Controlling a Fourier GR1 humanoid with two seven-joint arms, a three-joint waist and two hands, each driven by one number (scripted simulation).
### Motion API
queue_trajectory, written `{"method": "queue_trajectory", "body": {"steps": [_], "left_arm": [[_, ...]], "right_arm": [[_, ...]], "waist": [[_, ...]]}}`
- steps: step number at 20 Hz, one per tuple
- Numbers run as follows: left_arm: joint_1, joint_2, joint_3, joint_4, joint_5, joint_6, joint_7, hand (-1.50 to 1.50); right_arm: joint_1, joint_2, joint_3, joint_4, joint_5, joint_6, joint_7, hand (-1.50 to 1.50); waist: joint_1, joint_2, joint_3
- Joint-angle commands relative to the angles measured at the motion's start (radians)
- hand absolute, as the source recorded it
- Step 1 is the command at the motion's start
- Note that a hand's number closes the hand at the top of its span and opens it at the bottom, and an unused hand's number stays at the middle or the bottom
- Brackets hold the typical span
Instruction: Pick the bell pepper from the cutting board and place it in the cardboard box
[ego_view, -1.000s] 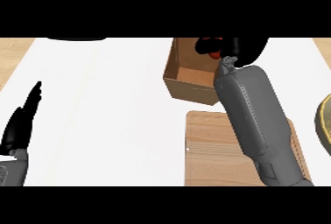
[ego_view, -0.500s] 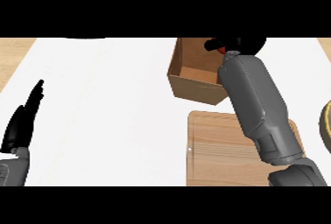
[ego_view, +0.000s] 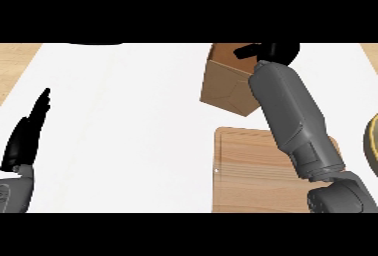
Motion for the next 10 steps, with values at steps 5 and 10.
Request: {"method": "queue_trajectory", "body": {"steps": [5,10], "left_arm": [[0.014,0.004,0.014,0.002,-0.002,0.002,0.005,0.00],[0.037,0.010,0.040,0.036,0.007,-0.001,-0.030,0.00]], "right_arm": [[-0.021,-0.029,-0.029,-0.039,-0.028,-0.248,-0.127,-1.50],[0.075,0.053,-0.026,-0.147,-0.075,-0.347,-0.167,-1.50]], "waist": [[-0.021,-0.003,0.003],[-0.045,-0.014,0.002]]}}
